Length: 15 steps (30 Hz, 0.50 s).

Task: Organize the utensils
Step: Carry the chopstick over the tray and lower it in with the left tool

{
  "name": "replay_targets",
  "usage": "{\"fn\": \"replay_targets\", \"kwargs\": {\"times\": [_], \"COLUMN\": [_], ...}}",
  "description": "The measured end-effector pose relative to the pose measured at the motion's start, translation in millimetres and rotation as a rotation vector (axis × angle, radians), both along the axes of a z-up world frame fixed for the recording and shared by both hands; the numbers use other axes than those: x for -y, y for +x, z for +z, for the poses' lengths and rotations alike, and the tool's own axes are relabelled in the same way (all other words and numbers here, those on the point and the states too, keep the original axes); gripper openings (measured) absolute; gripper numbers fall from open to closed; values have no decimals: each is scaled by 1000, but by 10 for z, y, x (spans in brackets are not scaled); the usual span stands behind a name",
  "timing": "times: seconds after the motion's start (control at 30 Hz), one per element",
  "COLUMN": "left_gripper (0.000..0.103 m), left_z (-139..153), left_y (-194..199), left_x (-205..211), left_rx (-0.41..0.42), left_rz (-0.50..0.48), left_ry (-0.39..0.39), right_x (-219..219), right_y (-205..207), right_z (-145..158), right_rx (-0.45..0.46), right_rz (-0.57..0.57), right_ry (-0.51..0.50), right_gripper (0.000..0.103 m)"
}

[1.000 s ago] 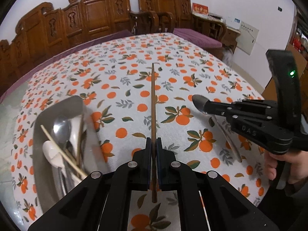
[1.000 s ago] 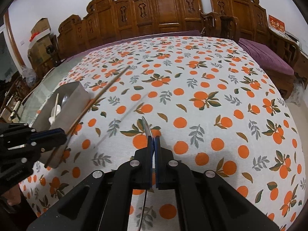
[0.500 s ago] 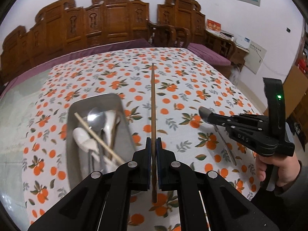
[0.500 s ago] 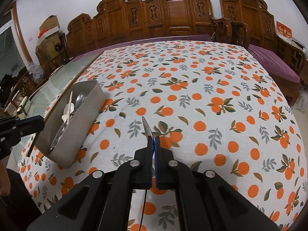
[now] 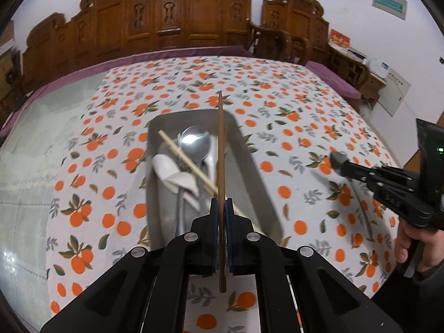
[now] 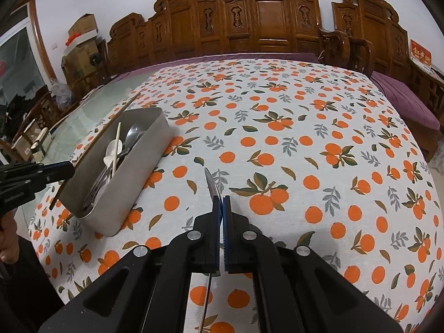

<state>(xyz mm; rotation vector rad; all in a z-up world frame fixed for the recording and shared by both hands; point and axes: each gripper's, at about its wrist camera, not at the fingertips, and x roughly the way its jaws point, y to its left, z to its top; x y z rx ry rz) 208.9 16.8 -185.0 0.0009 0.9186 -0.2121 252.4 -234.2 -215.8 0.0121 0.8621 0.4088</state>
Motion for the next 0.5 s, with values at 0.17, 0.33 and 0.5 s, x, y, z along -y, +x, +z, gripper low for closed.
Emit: {"fn": "replay_targets", "kwargs": {"times": [0.17, 0.33, 0.5], "left_gripper": [4, 4, 4], "left_z": [-118, -199, -212], "left_y": [58, 140, 160], "left_x": [-112, -190, -269], "left_rx": [-29, -46, -46], "left_rz": [27, 54, 82], "left_ry": [8, 16, 21], "right_x": [-22, -40, -67], "right_y": [4, -9, -11], "right_z": [-5, -2, -19], "right_rx": [-2, -2, -6], "right_rz": [6, 12, 17], "right_ry": [0, -1, -6], "right_gripper": [2, 2, 2]}}
